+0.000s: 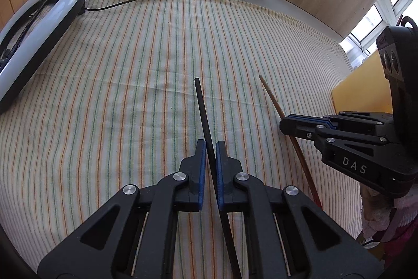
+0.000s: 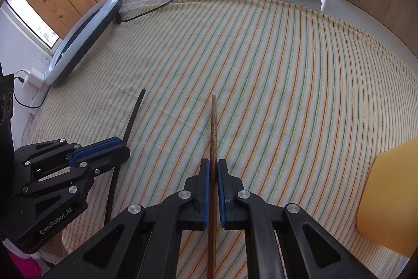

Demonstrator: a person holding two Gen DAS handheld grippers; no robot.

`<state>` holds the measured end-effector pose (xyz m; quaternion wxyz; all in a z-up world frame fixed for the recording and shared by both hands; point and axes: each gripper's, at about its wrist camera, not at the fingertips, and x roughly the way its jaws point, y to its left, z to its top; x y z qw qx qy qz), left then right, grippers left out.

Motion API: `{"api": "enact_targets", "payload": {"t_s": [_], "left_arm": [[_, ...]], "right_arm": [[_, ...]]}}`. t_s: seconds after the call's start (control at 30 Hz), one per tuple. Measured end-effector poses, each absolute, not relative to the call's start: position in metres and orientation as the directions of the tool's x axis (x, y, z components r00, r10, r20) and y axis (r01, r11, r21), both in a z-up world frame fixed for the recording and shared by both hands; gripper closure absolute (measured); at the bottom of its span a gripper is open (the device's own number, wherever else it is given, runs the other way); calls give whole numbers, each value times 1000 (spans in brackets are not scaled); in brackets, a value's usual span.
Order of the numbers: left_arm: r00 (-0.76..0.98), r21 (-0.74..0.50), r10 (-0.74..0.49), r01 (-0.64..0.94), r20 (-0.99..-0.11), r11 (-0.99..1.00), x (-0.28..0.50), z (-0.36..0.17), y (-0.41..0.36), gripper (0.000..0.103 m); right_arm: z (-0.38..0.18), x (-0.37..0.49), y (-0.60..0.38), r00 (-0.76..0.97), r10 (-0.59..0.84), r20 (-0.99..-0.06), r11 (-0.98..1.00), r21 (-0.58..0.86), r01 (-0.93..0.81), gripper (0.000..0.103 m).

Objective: Organize utensils
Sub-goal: 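Lift the black and red-tipped chopsticks off the cloth with both tools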

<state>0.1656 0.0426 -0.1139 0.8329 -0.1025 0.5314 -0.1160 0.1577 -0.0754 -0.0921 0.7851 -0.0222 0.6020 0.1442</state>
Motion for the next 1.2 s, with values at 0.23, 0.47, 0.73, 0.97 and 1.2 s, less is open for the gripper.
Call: {"api": "enact_targets", "payload": {"t_s": [0.23, 0.47, 0.73, 0.97, 1.2], "left_arm": [[487, -336, -336, 92, -806, 937, 160, -82, 46, 99], [570, -370, -365, 112, -736, 922, 146, -44, 49, 100], [630, -398, -398, 150, -666, 905, 121, -12, 51, 100], [649, -406, -434, 205, -625, 891, 106, 10, 39, 100], [674, -380, -459, 274, -579, 883, 94, 36, 19, 100]], "right_arm": [[-67, 135, -84, 301, 248, -921, 953, 176, -248, 100], [-37, 112, -97, 403, 277, -873, 953, 195, -232, 100], [-4, 80, -114, 521, 288, -804, 954, 198, -224, 100], [14, 54, -125, 587, 302, -751, 953, 216, -214, 100], [44, 30, -138, 675, 281, -682, 960, 189, -208, 100]]}}
